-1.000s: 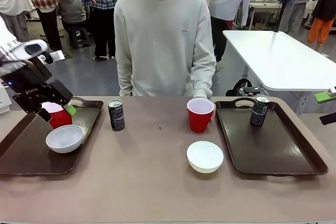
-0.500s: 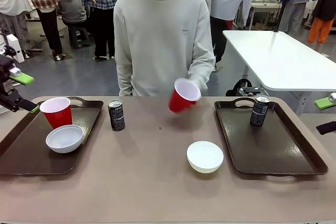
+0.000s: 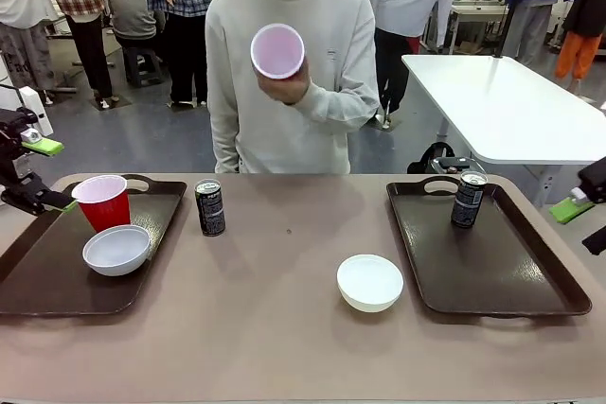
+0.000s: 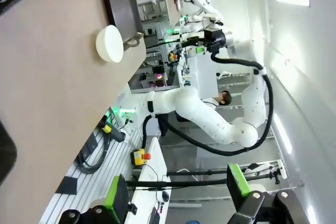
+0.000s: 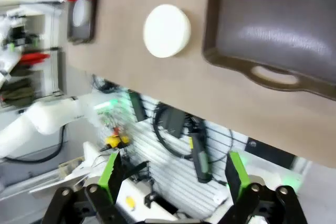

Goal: Prepare tableware on both trays.
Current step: Pick up a Picnic Bowl from the table and place it on a Handle tray.

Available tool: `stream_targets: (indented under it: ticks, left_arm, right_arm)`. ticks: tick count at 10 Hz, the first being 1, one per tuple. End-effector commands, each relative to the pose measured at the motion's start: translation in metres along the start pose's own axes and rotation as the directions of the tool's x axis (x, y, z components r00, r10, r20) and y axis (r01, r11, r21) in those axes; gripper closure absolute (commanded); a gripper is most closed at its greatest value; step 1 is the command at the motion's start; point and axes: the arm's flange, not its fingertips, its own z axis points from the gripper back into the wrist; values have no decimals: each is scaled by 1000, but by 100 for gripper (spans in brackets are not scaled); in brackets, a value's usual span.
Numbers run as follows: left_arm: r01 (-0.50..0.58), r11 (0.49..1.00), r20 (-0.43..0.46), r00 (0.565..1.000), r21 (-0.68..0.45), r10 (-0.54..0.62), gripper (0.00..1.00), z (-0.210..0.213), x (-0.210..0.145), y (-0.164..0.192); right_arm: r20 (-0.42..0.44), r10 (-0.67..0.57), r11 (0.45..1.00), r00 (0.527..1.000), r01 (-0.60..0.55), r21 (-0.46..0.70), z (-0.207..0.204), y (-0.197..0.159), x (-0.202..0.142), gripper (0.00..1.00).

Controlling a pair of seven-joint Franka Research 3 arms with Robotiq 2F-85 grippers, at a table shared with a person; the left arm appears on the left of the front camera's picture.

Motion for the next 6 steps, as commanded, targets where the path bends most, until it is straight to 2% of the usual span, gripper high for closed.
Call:
stream_targets:
  ticks: [1, 2, 3, 4, 6]
  left_arm:
    - [23, 1000, 41, 999, -17, -22, 0, -2, -8, 2]
    - [47, 999, 78, 996, 17, -49, 0, 0, -10, 0]
    - [77, 991, 152, 984, 109, -93, 0, -4, -16, -5]
    - [100, 983, 193, 973, 154, -129, 0, -9, -20, -7]
    - [105, 974, 247, 957, 202, -154, 0, 3, -28, -7]
  right_arm:
    - [-22, -53, 987, 998, 49, -151, -48, 25, -14, 0]
    - [-12, -48, 980, 999, 44, -196, -52, 43, -2, 0]
    - [-24, -37, 976, 999, 31, -216, -59, 58, 3, 0]
    - [-43, -34, 973, 999, 23, -231, -67, 67, 11, 0]
    - [-68, -59, 965, 996, 39, -258, -88, 79, 30, 0]
